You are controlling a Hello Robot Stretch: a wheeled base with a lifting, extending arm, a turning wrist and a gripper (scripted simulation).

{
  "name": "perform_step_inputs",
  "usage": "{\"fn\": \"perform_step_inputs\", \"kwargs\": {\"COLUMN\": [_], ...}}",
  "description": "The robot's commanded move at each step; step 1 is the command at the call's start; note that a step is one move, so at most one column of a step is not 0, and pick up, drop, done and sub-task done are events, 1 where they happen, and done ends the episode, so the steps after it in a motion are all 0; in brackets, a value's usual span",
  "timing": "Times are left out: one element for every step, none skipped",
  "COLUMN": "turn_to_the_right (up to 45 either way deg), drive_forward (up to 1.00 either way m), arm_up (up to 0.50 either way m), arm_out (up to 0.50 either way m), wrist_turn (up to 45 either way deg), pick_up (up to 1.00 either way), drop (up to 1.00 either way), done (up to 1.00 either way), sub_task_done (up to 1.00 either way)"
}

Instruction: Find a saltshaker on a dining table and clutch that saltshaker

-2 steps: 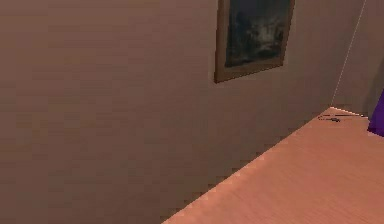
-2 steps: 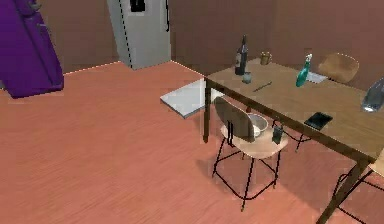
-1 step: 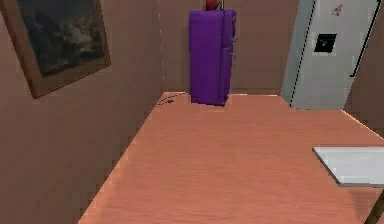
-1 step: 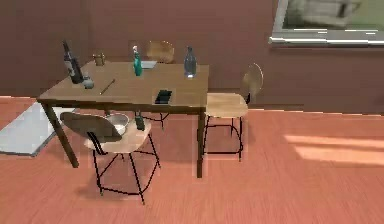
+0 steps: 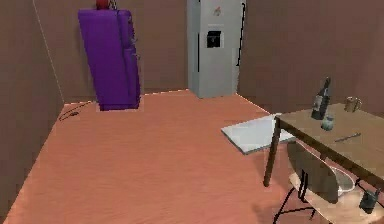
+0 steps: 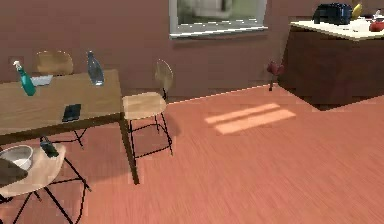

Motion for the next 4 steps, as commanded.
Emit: {"fn": "perform_step_inputs", "kwargs": {"turn_to_the_right": [0.0,-27.0,-3.0,45.0], "drive_forward": [0.7,0.0,0.0,0.0], "arm_up": [0.0,0.0,0.0,0.0], "arm_out": [0.0,0.0,0.0,0.0], "wrist_turn": [0.0,0.0,0.0,0.0], "pick_up": [0.0,0.0,0.0,0.0], "drop": [0.0,0.0,0.0,0.0], "done": [0.0,0.0,0.0,0.0], "sub_task_done": [0.0,0.0,0.0,0.0]}}
